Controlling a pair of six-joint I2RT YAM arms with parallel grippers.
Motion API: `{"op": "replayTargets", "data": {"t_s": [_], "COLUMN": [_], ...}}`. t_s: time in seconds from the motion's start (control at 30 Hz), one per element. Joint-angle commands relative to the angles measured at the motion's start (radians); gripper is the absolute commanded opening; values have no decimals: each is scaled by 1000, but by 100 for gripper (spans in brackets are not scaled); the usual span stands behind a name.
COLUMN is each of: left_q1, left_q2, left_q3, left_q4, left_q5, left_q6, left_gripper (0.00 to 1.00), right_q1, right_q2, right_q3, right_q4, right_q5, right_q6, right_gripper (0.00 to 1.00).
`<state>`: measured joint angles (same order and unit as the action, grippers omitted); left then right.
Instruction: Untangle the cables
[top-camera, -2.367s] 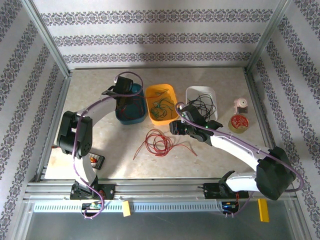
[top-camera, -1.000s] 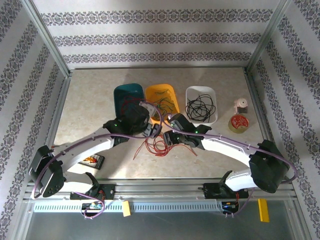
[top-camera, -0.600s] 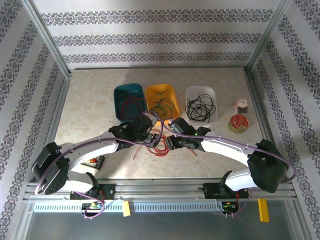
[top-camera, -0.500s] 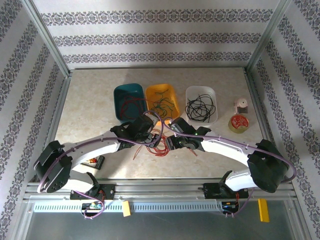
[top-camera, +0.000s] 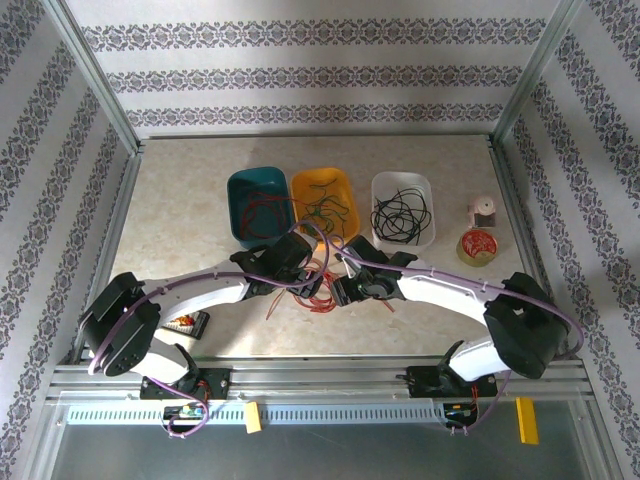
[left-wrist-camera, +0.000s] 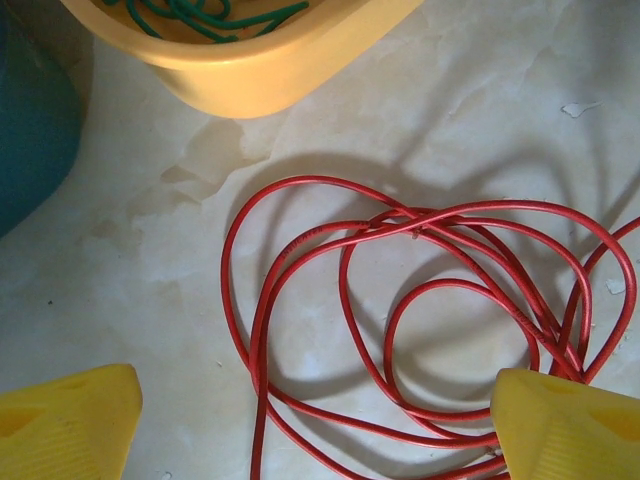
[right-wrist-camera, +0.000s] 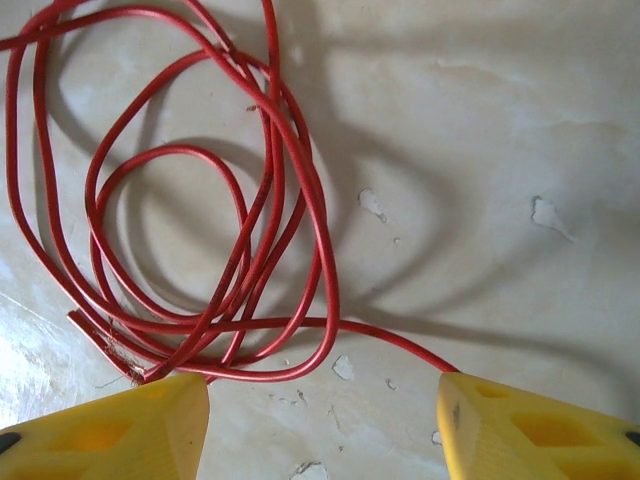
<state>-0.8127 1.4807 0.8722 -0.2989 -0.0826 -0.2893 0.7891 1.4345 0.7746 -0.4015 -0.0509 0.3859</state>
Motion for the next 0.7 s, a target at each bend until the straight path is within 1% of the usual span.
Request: {"op": "replayTargets", "data": {"t_s": [0.0, 0.23, 0.4, 0.57, 0.67], "left_q1": [-19, 11, 33, 37, 41], "left_q2": [17, 2, -11, -5, -1], "left_q3": [-13, -58, -92, -91, -85], "left_q4": [41, 27, 30, 30, 33], "left_q5": [-20, -20, -11, -10, -6], "left_q6": [-12, -47, -69, -68, -68], "left_gripper": [90, 89, 88, 87, 87], "right_q1": [10, 8, -16, -33, -36], "right_q2": [27, 63, 85, 115, 136], "right_q3": [24, 63, 87, 111, 122], "right_q4": [-18, -21, -11, 6, 16], "right_q5": [-9, 28, 12, -16, -31], "right_q6": [-23, -24, -23, -24, -27], "right_gripper": [62, 61, 58, 49, 42]}}
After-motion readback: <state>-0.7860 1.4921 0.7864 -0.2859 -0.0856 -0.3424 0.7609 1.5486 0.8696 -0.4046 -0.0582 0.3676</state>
